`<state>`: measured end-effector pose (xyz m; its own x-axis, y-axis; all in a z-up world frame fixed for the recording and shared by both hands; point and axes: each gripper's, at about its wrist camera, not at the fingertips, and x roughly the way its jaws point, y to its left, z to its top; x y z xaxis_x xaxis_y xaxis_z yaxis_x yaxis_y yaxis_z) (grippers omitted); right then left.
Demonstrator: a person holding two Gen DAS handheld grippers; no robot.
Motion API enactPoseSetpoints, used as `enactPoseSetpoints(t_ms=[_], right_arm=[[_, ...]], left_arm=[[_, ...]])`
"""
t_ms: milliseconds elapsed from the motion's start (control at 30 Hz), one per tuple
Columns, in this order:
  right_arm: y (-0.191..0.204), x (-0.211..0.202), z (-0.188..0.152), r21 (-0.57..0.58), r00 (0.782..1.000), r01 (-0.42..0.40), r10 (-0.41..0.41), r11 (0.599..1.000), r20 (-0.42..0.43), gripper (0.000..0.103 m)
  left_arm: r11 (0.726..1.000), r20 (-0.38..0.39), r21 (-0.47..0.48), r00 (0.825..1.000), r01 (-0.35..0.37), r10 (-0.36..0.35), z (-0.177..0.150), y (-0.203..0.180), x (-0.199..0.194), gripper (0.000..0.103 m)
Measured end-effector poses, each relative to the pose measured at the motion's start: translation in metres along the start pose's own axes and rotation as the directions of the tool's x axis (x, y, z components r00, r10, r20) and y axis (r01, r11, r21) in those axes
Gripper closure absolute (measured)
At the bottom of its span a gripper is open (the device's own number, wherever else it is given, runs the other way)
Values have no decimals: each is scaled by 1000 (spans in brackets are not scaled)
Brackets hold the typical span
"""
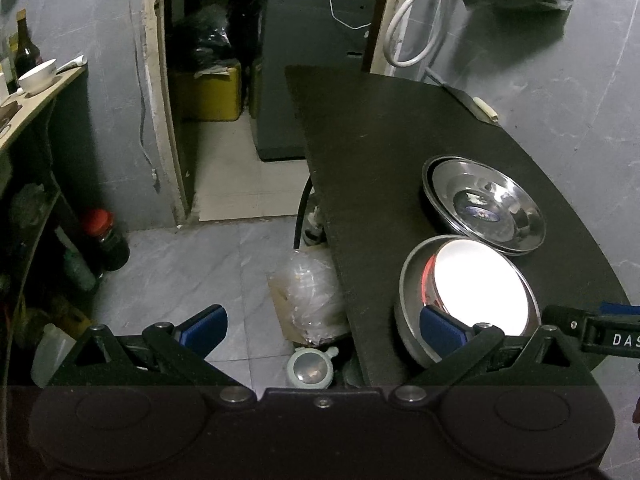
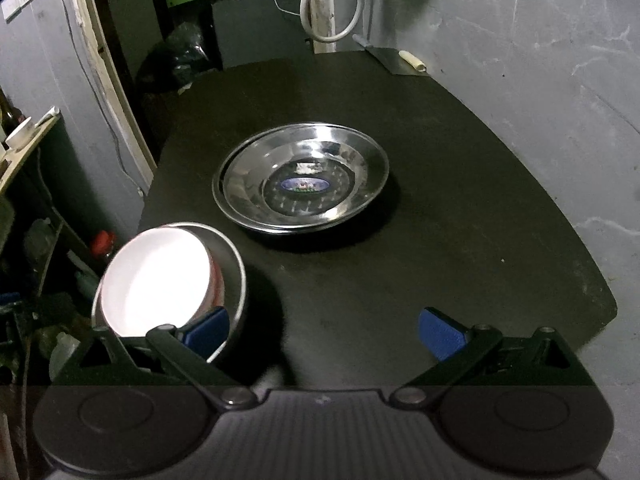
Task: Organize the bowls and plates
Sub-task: 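Move both tools to the rim of the steel bowl holding the white bowls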
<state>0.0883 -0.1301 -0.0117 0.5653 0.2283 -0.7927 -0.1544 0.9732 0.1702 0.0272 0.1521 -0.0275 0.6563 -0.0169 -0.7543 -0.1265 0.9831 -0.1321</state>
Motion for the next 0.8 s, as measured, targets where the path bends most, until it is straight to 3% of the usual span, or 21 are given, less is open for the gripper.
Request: enactPoseSetpoints(t_ms=[367,800], right_arm=[[-7,10,4,-14,1000,-21,21,1000,-22,0],[-3,17,11,-79,997,-69,66,995,-38,0]], left_arm=[[996,-25,83,999,-23,25,3,-17,13,1],[992,-45,102,996,-71,76,6,-23,24,1]])
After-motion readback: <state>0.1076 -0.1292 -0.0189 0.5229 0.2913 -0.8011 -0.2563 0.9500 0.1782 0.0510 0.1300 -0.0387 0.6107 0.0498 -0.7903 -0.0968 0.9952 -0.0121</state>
